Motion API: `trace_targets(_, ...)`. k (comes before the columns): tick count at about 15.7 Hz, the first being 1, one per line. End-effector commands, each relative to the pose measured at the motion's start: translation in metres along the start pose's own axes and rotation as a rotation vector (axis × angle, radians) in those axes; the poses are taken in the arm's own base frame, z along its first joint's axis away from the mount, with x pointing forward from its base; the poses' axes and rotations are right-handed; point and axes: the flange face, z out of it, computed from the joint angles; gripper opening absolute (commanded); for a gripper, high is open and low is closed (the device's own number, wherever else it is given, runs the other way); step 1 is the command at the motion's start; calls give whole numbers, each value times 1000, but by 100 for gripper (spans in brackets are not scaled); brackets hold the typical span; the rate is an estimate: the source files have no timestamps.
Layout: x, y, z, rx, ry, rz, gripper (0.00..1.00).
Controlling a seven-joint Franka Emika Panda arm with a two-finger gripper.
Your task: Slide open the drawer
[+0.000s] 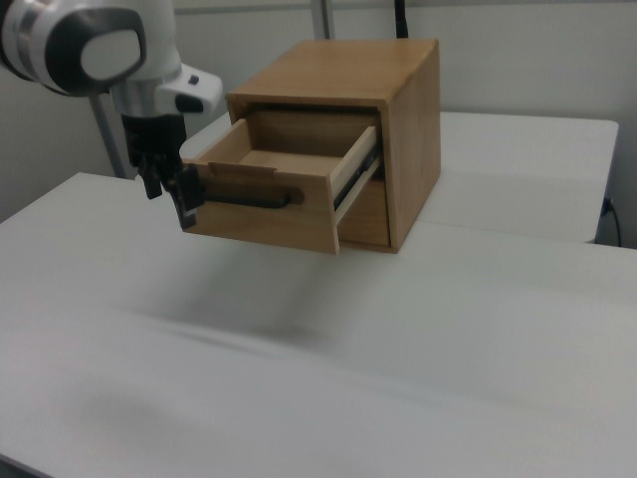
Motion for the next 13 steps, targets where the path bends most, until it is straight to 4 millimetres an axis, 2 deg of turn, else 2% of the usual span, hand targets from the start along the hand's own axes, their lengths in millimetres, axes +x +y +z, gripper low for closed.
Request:
trace_targets(1,6,-12,-6,-180,7,-262,100)
trace_targets(7,36,-11,-1,-303,-8,-377,100)
trace_targets(9,45,-2,-8,-308,-33,-408,100)
trace_targets(13,46,-2,-11,-302,-63,-391,100)
